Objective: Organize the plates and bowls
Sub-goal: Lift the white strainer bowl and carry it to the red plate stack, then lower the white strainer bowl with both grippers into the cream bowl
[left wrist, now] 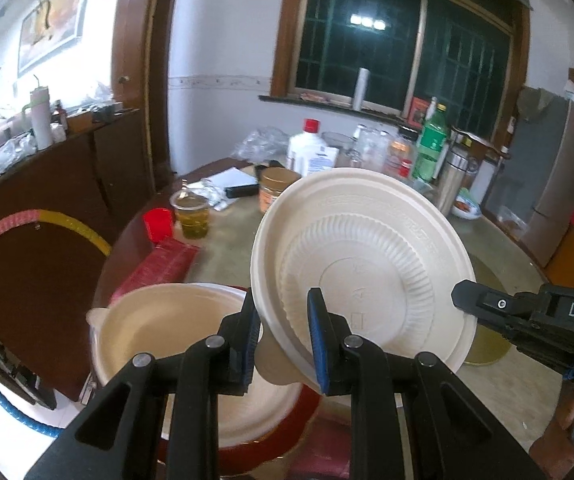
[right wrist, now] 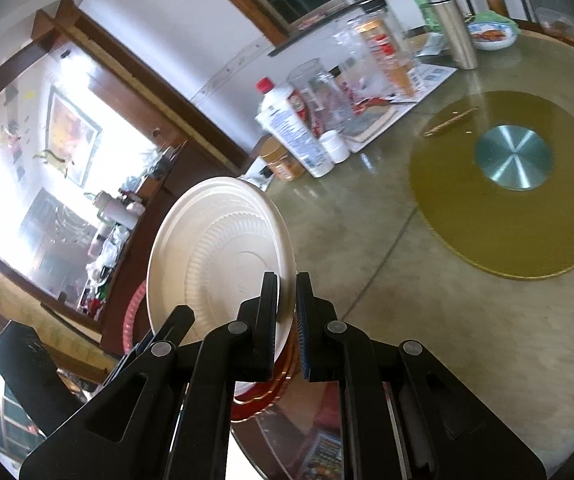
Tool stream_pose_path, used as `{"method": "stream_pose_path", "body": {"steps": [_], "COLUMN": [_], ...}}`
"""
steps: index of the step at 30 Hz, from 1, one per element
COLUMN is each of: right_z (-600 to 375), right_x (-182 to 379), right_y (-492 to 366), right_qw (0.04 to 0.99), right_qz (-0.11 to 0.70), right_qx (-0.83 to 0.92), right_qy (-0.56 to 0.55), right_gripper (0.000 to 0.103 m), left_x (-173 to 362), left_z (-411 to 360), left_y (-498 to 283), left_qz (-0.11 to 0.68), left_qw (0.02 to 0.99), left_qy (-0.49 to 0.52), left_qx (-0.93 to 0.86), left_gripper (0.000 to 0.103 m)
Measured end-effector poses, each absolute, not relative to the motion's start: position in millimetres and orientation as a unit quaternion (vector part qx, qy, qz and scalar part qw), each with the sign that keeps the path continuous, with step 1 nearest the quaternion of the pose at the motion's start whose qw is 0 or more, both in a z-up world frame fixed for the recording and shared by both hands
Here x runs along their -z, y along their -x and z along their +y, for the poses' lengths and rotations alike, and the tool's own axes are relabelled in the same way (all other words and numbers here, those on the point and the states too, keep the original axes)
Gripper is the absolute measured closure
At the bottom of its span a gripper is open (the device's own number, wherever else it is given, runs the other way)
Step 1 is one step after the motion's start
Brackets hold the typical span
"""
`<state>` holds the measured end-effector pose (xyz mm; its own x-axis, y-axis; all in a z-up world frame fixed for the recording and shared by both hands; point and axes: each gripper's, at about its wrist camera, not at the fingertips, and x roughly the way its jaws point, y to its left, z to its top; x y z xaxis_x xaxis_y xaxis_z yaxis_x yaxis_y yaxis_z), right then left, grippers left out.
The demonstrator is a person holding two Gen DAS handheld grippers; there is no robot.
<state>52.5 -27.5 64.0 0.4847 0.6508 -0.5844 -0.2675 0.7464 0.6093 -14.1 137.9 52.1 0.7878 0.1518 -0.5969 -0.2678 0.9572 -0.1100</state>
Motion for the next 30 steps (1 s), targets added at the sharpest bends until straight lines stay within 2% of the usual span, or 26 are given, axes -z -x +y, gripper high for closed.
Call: {"method": "stream_pose_path", "body": {"steps": [18,30], "right_z": [41,64], "right_x": [-62,-44], "right_y": [-58,-57], "right_qw": [0.804,0.787], "right_qz": [0.455,0.483], "right_qx": [-0.33,-0.341], "right_qy": [-0.196,-0.177], "right_gripper": [0.094,0.094], "left_x": [-60,-45], "left_z": [187,205], "left_y": [31,40], "left_qz": [0.301,0.324], "left_qw": [0.933,0.922], "left_qy": [0.124,0.135], "left_qx": [-0.151,-0.16], "left_gripper": [0.083,0.083]}}
